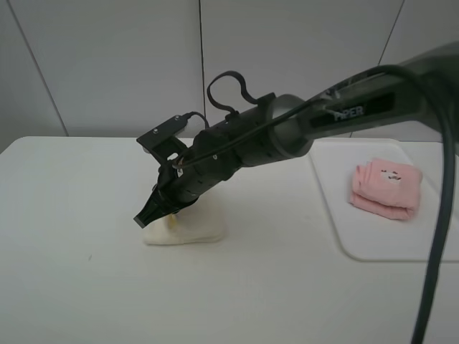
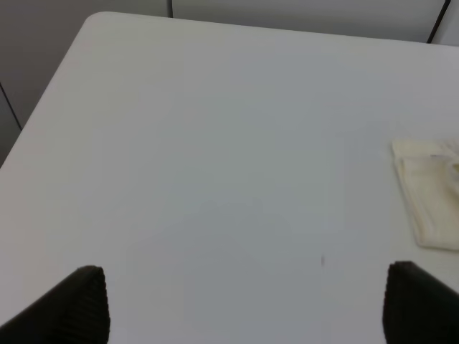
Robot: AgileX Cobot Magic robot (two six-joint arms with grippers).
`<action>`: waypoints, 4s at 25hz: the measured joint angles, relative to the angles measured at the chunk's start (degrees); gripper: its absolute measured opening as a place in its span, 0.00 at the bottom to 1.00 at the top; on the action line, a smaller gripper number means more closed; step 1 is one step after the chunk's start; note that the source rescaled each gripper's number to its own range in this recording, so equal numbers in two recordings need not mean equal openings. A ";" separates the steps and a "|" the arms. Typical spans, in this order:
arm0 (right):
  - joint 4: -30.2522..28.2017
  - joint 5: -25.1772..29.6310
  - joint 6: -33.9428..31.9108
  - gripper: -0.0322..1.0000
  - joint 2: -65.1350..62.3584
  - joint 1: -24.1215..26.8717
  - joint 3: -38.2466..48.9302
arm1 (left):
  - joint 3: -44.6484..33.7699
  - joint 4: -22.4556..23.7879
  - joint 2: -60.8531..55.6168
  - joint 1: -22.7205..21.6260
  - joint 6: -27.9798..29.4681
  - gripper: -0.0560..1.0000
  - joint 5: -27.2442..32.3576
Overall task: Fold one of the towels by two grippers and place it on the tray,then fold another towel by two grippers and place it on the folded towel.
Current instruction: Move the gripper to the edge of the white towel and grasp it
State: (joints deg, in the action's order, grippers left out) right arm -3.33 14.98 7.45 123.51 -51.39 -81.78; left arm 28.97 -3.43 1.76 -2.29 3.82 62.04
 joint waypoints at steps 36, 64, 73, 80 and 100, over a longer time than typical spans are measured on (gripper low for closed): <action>5.02 -1.62 0.05 0.03 4.93 0.00 -0.47 | 0.00 0.00 -0.07 0.00 0.00 0.94 0.00; 7.71 -1.82 1.65 0.03 6.03 0.00 -0.64 | 0.00 0.00 -0.07 0.00 0.00 0.94 0.00; 7.71 -0.91 1.70 0.12 4.53 0.00 -0.64 | 0.00 0.00 -0.07 0.00 0.00 0.94 0.00; 7.71 -2.04 1.70 0.57 4.46 0.00 -0.64 | 0.00 0.00 -0.07 0.00 0.00 0.94 0.00; 6.45 10.26 -1.46 0.69 -10.94 2.87 -0.82 | 0.00 0.00 -0.07 0.00 0.00 0.94 0.00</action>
State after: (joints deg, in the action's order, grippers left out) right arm 3.12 25.24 6.00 112.56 -48.52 -82.61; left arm 28.97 -3.43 1.69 -2.29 3.82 62.04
